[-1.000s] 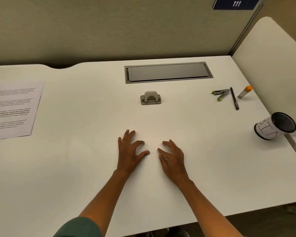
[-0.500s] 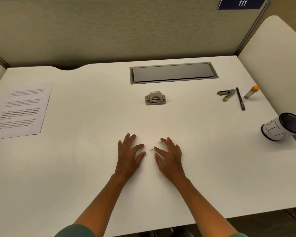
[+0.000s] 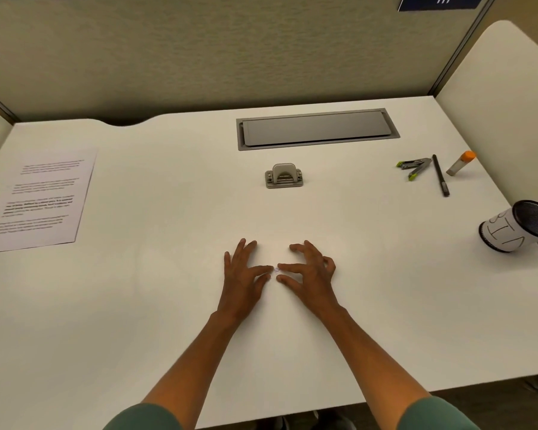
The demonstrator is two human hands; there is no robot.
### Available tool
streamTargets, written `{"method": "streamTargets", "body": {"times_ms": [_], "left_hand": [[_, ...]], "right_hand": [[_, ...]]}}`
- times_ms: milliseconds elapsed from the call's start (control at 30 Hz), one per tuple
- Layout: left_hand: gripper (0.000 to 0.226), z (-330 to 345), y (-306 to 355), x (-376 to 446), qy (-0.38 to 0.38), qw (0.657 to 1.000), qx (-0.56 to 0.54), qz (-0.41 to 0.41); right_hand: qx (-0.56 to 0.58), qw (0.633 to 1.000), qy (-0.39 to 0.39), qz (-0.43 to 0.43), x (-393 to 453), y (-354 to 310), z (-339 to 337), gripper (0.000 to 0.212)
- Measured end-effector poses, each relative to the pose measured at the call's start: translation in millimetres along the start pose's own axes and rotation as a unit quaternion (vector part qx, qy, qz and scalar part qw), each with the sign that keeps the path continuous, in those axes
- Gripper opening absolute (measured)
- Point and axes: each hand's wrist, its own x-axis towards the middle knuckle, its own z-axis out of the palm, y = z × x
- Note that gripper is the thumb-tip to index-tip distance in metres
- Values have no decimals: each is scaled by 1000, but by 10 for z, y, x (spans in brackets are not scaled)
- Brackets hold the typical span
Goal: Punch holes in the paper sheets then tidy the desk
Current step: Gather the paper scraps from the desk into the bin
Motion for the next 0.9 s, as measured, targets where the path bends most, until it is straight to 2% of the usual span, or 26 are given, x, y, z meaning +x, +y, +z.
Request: {"method": "streamTargets", "body": {"times_ms": [600, 900], "left_hand": [[21, -75, -114, 43, 26, 999, -23, -25], [24, -77, -127, 37, 22, 999, -13, -39]], "right_hand": [[-17, 997, 68, 24, 23, -102, 122, 12], [10, 994, 99, 44, -32, -202, 217, 2]]}}
